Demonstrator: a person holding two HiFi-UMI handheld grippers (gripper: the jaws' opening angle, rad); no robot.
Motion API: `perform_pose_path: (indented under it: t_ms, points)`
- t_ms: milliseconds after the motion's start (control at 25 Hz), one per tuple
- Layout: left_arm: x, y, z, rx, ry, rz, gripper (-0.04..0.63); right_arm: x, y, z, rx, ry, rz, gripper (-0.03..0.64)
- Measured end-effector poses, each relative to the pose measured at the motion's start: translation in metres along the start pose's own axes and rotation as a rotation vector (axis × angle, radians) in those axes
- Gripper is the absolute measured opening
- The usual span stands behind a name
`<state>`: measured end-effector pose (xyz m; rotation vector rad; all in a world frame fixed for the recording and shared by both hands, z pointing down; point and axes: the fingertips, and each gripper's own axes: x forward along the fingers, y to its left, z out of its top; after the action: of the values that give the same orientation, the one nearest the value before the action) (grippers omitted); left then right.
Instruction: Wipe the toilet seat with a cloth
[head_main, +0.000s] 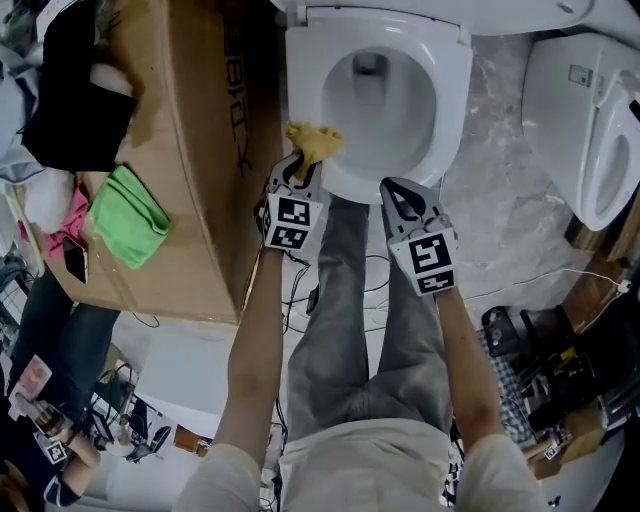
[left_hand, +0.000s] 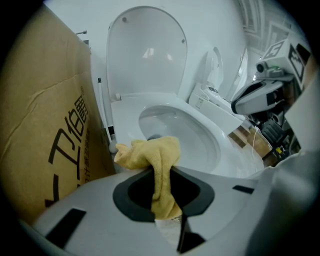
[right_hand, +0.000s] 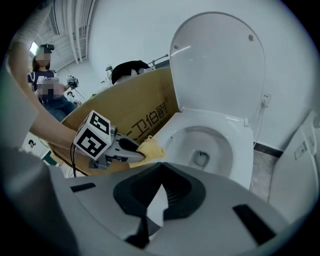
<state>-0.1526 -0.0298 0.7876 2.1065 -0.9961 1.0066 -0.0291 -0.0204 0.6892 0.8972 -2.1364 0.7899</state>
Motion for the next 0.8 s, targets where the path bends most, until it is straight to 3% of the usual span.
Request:
perform_pose_path:
  t_ms: [400, 800]
  points:
    - [-0.002, -0.022, -0.014, -0.048, -0.007, -0.026, 0.083, -0.004, 0.002, -0.02, 0.018, 0.024, -0.008, 0.008]
    - [-0.001, -0.057, -0.026, -0.096, 0.008, -0.017, 0.083, -0.016, -0.002, -0.052, 0.027, 0.059, 0.037, 0.008]
